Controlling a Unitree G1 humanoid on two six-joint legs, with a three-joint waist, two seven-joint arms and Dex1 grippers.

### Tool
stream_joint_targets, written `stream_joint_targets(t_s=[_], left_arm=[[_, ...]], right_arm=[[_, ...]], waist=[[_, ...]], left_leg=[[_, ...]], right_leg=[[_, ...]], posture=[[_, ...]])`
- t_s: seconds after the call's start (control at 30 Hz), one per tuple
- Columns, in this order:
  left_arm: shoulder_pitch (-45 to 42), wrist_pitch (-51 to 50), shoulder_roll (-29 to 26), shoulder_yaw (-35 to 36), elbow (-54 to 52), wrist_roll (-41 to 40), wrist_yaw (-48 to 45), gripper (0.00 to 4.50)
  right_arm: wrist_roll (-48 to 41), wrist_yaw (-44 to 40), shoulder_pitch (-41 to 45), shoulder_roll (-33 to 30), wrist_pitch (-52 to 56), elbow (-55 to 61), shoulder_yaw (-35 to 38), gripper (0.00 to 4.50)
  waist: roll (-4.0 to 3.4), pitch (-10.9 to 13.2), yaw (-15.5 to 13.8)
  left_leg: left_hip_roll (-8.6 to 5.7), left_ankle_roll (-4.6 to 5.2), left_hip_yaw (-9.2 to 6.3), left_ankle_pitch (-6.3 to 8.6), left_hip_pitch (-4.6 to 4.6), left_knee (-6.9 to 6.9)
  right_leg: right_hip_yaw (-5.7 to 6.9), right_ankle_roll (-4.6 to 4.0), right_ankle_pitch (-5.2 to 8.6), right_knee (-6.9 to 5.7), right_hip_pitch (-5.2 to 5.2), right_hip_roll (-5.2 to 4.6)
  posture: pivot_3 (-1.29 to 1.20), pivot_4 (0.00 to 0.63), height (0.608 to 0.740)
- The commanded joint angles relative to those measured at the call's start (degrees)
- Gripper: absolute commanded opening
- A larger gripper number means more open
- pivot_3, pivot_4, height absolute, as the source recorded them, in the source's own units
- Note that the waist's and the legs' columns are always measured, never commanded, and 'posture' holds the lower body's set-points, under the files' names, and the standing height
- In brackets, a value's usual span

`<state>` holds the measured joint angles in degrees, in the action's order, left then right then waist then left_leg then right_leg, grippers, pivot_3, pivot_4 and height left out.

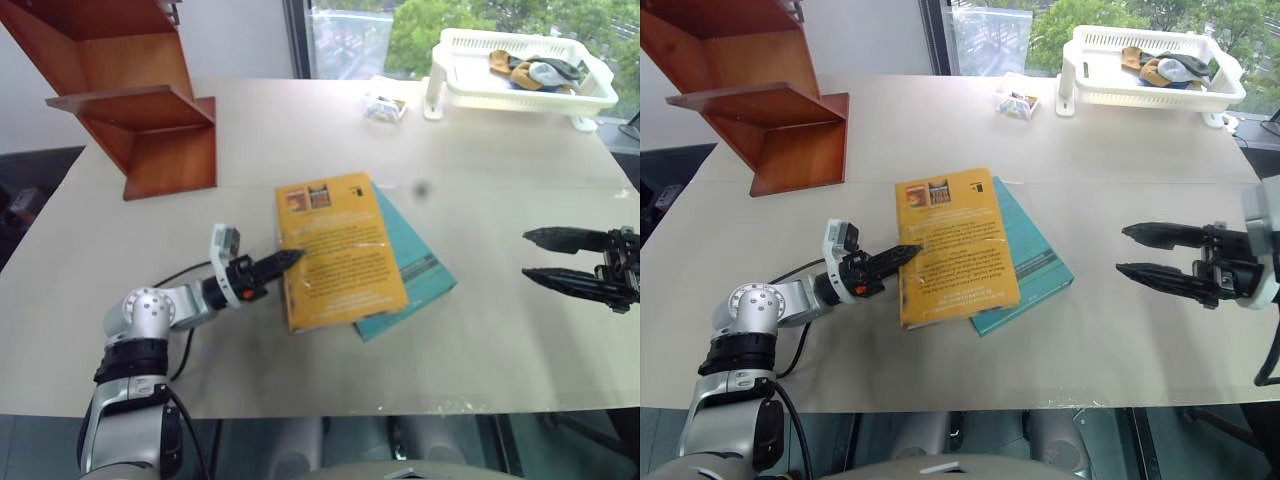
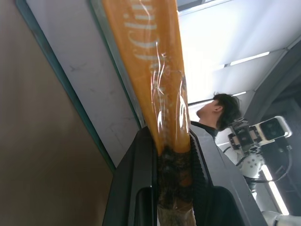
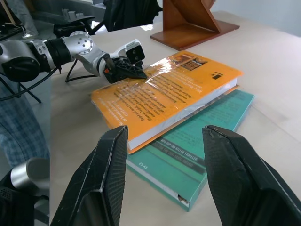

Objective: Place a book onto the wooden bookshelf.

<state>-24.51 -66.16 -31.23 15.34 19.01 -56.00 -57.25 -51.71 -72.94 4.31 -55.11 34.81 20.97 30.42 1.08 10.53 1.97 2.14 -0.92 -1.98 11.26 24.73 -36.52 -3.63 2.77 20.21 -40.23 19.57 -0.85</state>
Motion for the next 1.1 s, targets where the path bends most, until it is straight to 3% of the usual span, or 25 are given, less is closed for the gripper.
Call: stream_joint_targets(t_s=[0.03, 0.17, 0.27, 0.37, 0.47, 0.57, 0.87, 1.1], left_arm=[[-1.6, 3.9, -1.4, 2.9, -8.9, 0.1, 2.1, 0.36], [-6.2, 6.0, -3.6, 6.3, -17.1, -1.0, 7.0, 0.36], [-12.8, 7.7, -8.1, 4.7, -23.8, 2.6, 11.3, 0.36], [-18.5, 12.6, -14.5, 1.0, -27.9, 9.0, 10.9, 0.36], [-24.1, 21.0, -23.3, -7.5, -29.4, 21.5, 8.8, 0.36], [-29.4, 31.7, -28.7, -14.2, -27.7, 33.1, 6.9, 0.36], [-40.0, 63.4, -35.4, -22.8, -15.9, 60.4, 7.8, 0.36], [-42.7, 78.6, -39.4, -24.7, -2.9, 70.6, 4.4, 0.36]], right_arm=[[-5.0, -1.2, 3.0, -1.0, 1.8, -2.9, 2.4, 2.55], [-13.5, -1.9, 9.3, -2.5, 8.8, -10.9, 3.5, 2.55], [-14.8, -2.7, 15.0, -2.6, 10.2, -17.9, 2.6, 2.55], [-16.1, -2.9, 21.3, -1.8, 12.1, -23.8, 1.5, 2.55], [-15.4, -3.7, 27.2, 0.0, 12.1, -29.9, 0.2, 2.55], [-13.2, -5.5, 30.1, 1.8, 11.0, -33.8, -1.4, 2.55], [-9.2, -9.7, 32.0, 4.6, 8.1, -37.6, -3.7, 2.55], [-7.9, -11.3, 32.7, 5.0, 7.2, -39.2, -3.5, 2.55]], waist=[[0.0, 0.0, 0.0], [0.04, 0.1, -0.1], [0.09, 0.1, 0.0], [0.12, 0.1, 0.0], [0.11, 0.1, 0.3], [-0.03, 0.2, 0.2], [-0.42, 0.7, 0.0], [-0.47, 0.7, 0.3]], left_leg=[[0.0, 0.0, 0.0, 0.0, 0.01, 0.0], [-0.01, 0.0, 0.0, 0.0, 0.03, 0.0], [-0.02, 0.01, 0.02, 0.0, 0.05, 0.01], [-0.03, 0.02, 0.07, 0.01, 0.13, 0.04], [-0.06, 0.02, 0.18, 0.01, 0.11, 0.15], [-0.08, -0.06, 0.43, -0.04, 0.09, 0.26], [-0.06, 0.04, 0.53, 0.02, 0.23, 0.23], [-0.04, 0.06, 0.54, 0.02, 0.22, 0.21]], right_leg=[[0.0, 0.0, 0.0, 0.01, -0.01, -0.02], [0.03, 0.0, 0.0, 0.05, -0.02, -0.04], [0.04, 0.0, 0.0, 0.12, -0.02, -0.02], [0.06, 0.01, -0.01, 0.26, -0.02, 0.02], [-0.07, 0.01, -0.01, 0.42, -0.01, 0.05], [-0.13, -0.01, 0.0, 0.47, 0.05, 0.09], [-0.18, -0.01, 0.01, 0.4, 0.22, 0.12], [-0.18, -0.01, 0.01, 0.34, 0.25, 0.14]], posture=[[0.0, 0.15, 0.74], [0.0, 0.15, 0.74], [0.0, 0.15, 0.74], [0.0, 0.15, 0.74], [0.0, 0.15, 0.74], [0.0, 0.15, 0.74], [0.0, 0.15, 0.74], [0.0, 0.15, 0.74]])
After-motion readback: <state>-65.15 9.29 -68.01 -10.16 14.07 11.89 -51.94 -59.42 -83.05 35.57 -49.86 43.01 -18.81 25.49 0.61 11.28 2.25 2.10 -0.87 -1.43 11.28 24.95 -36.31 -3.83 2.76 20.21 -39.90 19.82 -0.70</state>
